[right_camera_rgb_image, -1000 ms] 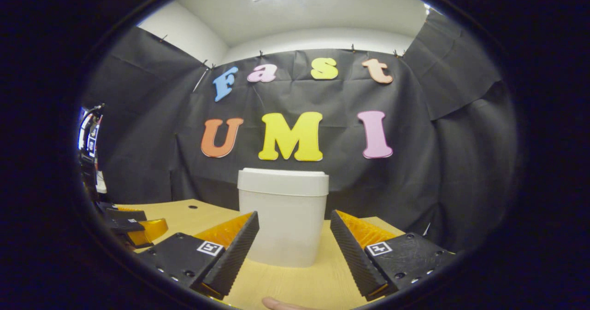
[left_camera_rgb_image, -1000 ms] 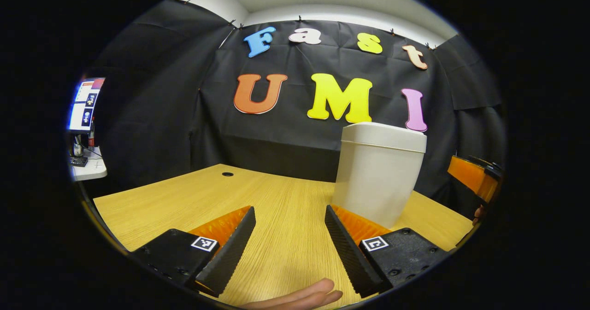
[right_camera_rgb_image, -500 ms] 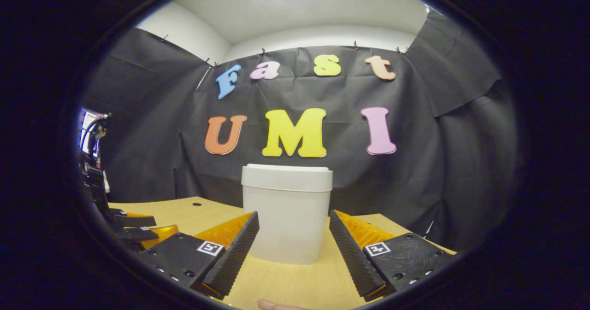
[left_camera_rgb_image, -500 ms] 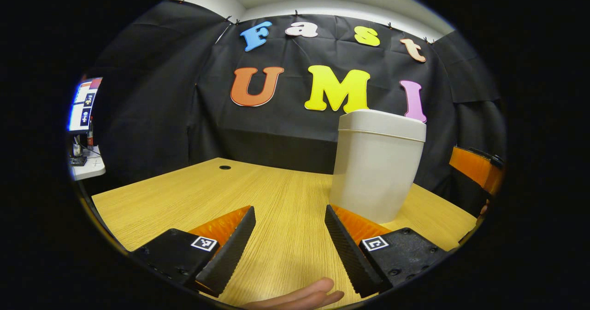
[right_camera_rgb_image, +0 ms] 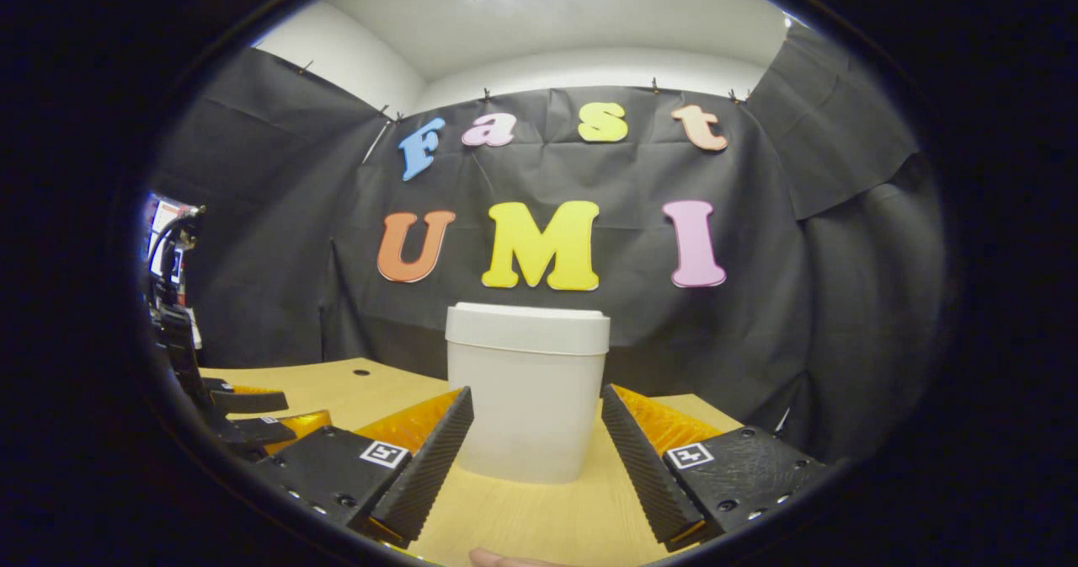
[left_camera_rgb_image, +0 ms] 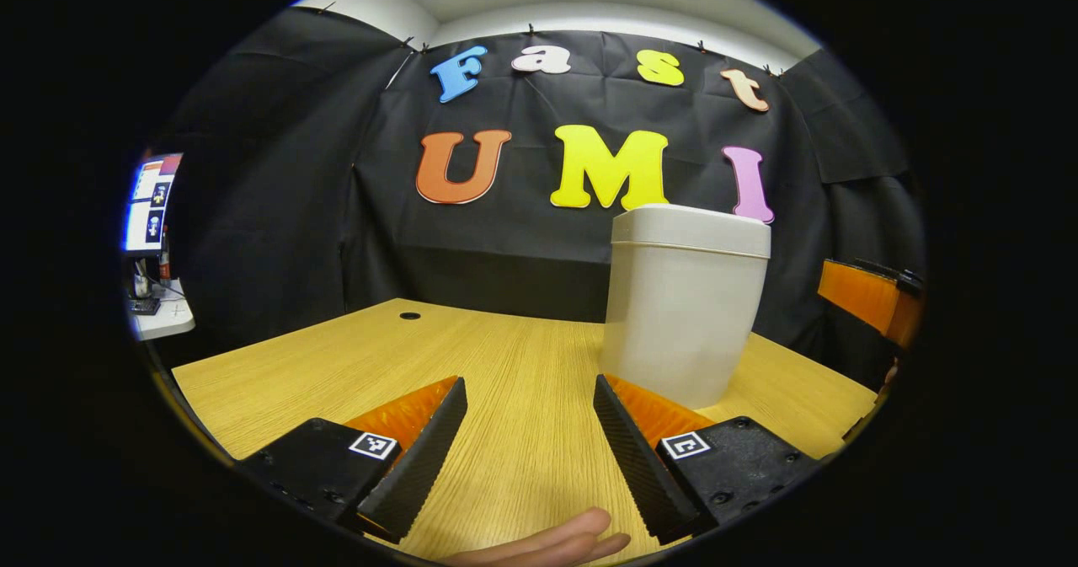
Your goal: Press the lid of the desktop garbage bin to open it, pick up the crumpled paper on the desktop and throw it into the bin, then pick up the pop can on the desktop and drop it into the bin, and finally close the garbage bin lid.
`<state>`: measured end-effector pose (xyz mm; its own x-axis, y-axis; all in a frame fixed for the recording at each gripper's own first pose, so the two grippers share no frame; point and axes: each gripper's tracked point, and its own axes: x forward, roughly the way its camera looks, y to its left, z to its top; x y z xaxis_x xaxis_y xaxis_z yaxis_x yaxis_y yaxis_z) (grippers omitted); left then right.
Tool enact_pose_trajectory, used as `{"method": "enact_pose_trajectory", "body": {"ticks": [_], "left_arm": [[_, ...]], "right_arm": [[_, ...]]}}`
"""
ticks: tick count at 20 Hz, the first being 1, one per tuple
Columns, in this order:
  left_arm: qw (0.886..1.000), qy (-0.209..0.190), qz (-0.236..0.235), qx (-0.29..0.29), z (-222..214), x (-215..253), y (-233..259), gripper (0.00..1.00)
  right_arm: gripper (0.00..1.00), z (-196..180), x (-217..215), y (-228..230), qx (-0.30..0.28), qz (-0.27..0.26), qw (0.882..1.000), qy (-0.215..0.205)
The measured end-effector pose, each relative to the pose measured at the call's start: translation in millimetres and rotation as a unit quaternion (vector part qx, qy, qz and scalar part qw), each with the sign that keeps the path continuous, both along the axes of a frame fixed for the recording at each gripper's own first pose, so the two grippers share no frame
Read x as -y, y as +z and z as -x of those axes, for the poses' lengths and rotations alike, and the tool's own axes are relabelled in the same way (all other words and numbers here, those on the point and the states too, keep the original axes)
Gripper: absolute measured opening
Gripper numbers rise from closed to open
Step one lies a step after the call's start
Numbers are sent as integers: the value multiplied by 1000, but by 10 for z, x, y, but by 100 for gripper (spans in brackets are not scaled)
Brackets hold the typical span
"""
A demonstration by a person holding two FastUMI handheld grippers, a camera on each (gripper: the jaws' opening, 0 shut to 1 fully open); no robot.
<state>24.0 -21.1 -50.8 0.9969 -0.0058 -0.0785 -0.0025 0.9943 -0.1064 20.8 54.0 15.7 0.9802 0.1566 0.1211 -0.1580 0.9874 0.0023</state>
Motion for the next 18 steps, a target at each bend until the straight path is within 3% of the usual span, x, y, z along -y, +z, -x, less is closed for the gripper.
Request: {"method": "enact_pose_trajectory", "body": {"ticks": [18], "left_arm": [[1000,2,-16,-6,42,83,-17,98]], "right_arm": [[95,59,95,-158,-23,-2,1000,1]]}}
